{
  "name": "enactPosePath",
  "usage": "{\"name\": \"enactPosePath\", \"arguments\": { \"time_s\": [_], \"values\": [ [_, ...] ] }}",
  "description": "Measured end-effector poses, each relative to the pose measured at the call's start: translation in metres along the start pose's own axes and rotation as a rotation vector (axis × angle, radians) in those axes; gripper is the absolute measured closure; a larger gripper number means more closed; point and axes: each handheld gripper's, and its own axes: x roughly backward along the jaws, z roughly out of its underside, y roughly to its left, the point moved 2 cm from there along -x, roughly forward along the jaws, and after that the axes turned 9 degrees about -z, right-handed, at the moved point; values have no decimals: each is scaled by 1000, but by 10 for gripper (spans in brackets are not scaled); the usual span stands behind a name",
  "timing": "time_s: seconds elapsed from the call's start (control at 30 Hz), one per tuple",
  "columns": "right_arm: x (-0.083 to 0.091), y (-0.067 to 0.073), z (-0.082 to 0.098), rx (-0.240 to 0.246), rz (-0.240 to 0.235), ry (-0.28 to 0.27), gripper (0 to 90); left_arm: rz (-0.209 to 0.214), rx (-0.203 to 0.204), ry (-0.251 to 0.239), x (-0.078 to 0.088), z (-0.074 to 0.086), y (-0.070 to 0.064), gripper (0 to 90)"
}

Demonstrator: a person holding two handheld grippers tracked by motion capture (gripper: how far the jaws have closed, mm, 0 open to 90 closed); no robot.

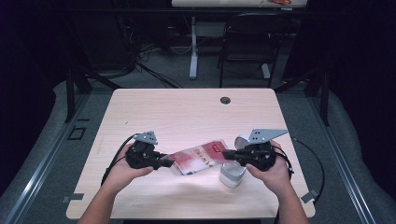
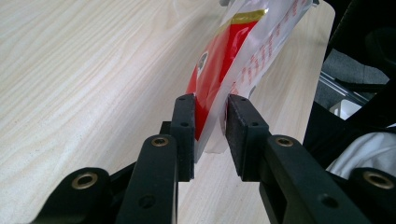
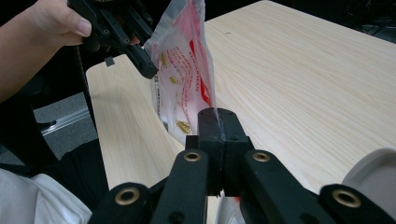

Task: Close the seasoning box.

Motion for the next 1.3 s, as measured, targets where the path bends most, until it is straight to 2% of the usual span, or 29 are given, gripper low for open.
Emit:
{"name": "enactPosePath", "arguments": {
  "time_s": [0.4, 0.6, 0.63, 0.67, 0.73, 0.8, 0.83, 0.97, 1.0, 1.13, 1.2, 1.27, 1.3],
  "values": [
    [-7, 3, -3, 13, 3, 15, 900, -29, -11, 9, -5, 9, 0, 725],
    [-11, 4, -8, 23, 3, 28, 900, -31, 0, 20, -8, 14, 3, 725],
    [-12, 5, -9, 27, 4, 32, 900, -52, 2, 24, -9, 15, 3, 724],
    [-13, 5, -11, 31, 4, 33, 900, -43, 0, 28, -9, 15, 4, 724],
    [-15, 6, -14, 37, 4, 38, 900, -65, 3, 29, -10, 16, 5, 724],
    [-16, 6, -16, 34, 5, 33, 900, -55, 8, 23, -11, 17, 6, 724],
    [-17, 5, -16, 31, 5, 27, 900, -71, 8, 25, -11, 18, 6, 724],
    [-20, 3, -19, 21, 5, 33, 900, -72, 15, 25, -13, 19, 8, 724],
    [-20, 3, -20, 24, 6, 36, 900, -60, 16, 26, -14, 20, 8, 724],
    [-24, 5, -25, 28, 5, 43, 900, -81, 16, 39, -17, 23, 9, 724],
    [-26, 6, -27, 32, 6, 50, 900, -64, 25, 37, -20, 25, 11, 724],
    [-28, 6, -28, 35, 8, 60, 900, -78, 25, 45, -22, 26, 12, 721],
    [-29, 6, -29, 36, 9, 60, 900, -66, 30, 43, -23, 27, 13, 719]
  ]
}}
